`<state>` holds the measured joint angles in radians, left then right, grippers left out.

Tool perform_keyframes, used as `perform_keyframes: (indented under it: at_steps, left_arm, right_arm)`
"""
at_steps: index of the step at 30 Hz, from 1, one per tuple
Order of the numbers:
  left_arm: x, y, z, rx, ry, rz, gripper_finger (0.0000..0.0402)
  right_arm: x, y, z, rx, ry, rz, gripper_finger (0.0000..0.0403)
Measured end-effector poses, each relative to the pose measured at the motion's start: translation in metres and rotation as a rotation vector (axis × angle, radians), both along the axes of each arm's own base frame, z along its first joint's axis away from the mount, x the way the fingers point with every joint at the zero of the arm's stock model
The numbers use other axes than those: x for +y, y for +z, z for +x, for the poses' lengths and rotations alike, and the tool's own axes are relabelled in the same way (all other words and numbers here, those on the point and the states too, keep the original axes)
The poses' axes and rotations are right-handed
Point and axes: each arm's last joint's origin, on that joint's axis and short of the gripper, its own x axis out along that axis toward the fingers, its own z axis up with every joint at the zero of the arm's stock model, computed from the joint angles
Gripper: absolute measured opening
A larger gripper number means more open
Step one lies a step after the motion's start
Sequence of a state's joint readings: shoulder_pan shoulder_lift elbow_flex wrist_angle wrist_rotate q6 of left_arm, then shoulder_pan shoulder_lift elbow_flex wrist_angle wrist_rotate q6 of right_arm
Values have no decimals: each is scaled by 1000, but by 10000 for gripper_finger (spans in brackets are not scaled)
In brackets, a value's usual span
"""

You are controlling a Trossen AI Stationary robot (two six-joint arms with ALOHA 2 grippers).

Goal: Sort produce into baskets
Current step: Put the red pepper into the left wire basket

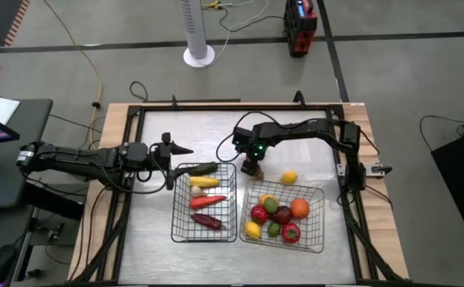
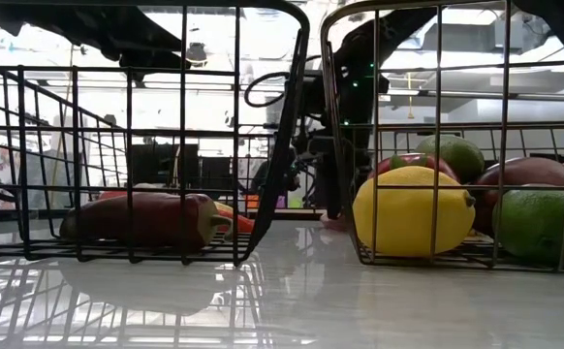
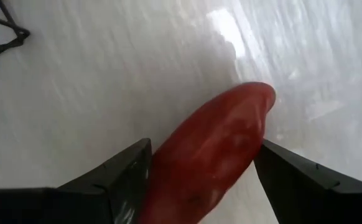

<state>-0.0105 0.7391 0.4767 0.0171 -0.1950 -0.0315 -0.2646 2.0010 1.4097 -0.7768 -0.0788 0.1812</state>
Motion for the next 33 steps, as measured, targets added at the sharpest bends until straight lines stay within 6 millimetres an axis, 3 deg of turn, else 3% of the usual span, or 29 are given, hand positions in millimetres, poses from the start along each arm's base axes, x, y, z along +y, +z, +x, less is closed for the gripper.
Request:
perform_keyframes:
  at_steps: [9, 18, 22, 27, 33]
  left_arm:
    - [0, 0, 0, -2, -6, -3, 263]
    - [0, 7, 0, -59, -9, 18, 263]
    - [0, 12, -6, -89, -9, 43, 263]
    - [0, 20, -19, -141, -16, 42, 263]
    - [0, 24, -33, -157, -19, 40, 263]
  right_arm:
    - [0, -6, -3, 18, 69, -41, 257]
    - [-2, 5, 1, 4, 165, -63, 139]
    - [-3, 24, 1, -33, 189, -81, 123]
    - [-2, 64, -7, -105, 181, -138, 140]
    - [18, 121, -9, -373, 268, -277, 140]
